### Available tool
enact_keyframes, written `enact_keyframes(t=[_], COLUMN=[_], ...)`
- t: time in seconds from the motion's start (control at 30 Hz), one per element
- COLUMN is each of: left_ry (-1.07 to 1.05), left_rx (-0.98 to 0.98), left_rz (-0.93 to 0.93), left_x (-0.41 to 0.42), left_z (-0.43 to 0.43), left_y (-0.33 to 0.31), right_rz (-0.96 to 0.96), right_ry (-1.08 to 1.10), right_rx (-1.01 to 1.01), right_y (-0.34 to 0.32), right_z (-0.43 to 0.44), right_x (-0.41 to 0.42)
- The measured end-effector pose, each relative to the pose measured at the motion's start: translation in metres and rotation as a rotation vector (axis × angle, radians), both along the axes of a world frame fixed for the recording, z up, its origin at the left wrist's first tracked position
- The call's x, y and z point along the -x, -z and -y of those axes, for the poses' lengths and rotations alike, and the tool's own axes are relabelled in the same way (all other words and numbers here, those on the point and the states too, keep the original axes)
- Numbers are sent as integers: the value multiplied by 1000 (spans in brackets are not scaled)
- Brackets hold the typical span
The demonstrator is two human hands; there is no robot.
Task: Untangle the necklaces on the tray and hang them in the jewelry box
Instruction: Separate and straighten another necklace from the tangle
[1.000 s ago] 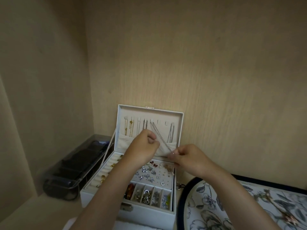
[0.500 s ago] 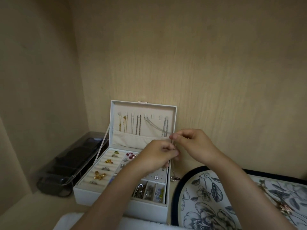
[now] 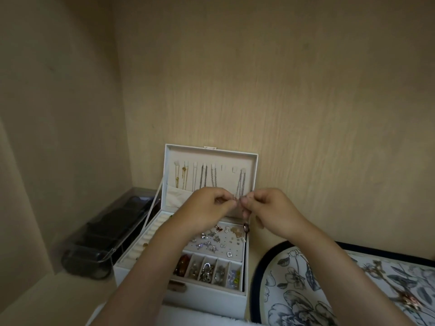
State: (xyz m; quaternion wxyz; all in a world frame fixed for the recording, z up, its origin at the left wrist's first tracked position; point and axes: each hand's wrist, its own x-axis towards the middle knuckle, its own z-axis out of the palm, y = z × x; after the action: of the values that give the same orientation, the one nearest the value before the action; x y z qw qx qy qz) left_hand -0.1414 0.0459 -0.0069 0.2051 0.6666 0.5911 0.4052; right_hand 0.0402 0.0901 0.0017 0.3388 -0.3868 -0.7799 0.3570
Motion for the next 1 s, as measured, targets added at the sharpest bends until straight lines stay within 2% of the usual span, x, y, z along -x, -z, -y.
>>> enact_keyframes(t=[0.13,0.3,0.47,0.6,0.8,1.0], left_ry=[-150,-200,-241,-268,-258,-243], left_rx=[-125,-151,-185,-187,-206,-202], left_rz=[-269,-486,-566,-629,-618,-568], left_x=[20,29,31,36,41,40], left_z=[-4,-5,-8,-10,-10,-10], left_y=[5,12,18,21,17,16], right_rz=[-156,-137,-53,90,445,551], right_ry=[21,52,63,71,39,60], right_rx=[-51,-135,-181,-249,-397,-416], right_y=[-23,-41,-37,-29,-16,-20], right_z=[-5,-23,-40,-41,-37,-27], right_x=[21,45,62,70,77,74])
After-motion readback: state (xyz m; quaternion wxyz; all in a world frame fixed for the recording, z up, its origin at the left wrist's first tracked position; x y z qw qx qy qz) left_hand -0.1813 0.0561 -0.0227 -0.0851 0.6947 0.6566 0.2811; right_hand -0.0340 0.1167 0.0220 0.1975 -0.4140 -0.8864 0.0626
